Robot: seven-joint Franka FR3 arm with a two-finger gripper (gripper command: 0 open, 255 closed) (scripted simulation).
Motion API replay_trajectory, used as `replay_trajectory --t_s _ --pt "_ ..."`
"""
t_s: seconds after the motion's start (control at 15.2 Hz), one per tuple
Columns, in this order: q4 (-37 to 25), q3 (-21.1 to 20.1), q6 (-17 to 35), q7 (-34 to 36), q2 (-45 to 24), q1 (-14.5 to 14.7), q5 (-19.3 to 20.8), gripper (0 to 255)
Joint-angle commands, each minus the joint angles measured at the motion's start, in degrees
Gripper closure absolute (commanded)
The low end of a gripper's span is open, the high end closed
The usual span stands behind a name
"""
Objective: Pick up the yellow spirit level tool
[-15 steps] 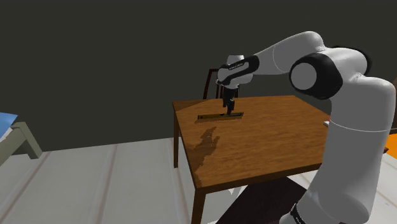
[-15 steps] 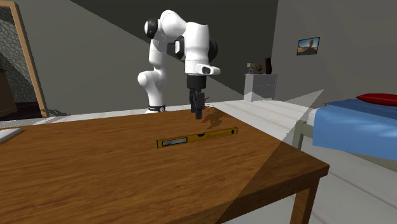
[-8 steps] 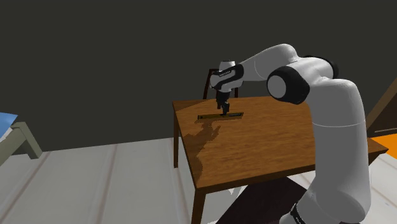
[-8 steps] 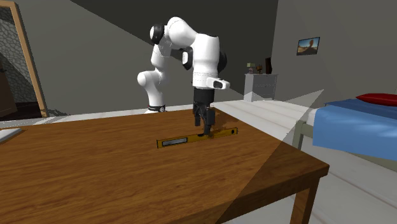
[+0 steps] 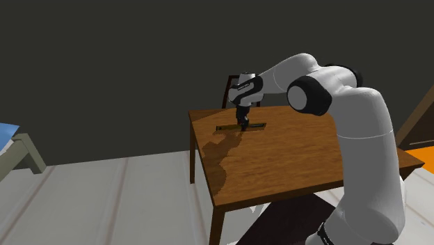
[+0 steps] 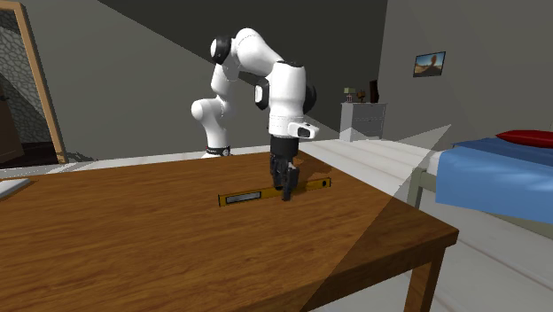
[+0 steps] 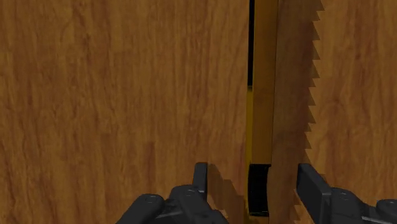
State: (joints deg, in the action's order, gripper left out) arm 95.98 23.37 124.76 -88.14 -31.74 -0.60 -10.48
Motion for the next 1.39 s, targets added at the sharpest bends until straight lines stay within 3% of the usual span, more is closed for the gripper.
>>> replay_trajectory --t_s 0.0,0.53,1.32 --pt "0.0 0.0 0.1 0.0 -0.1 0.0 0.0 255" --pt "0.2 0.0 0.2 0.0 0.0 0.0 0.0 255" --pt "-3.0 1.2 -7.0 0.8 4.2 0.7 1.9 255"
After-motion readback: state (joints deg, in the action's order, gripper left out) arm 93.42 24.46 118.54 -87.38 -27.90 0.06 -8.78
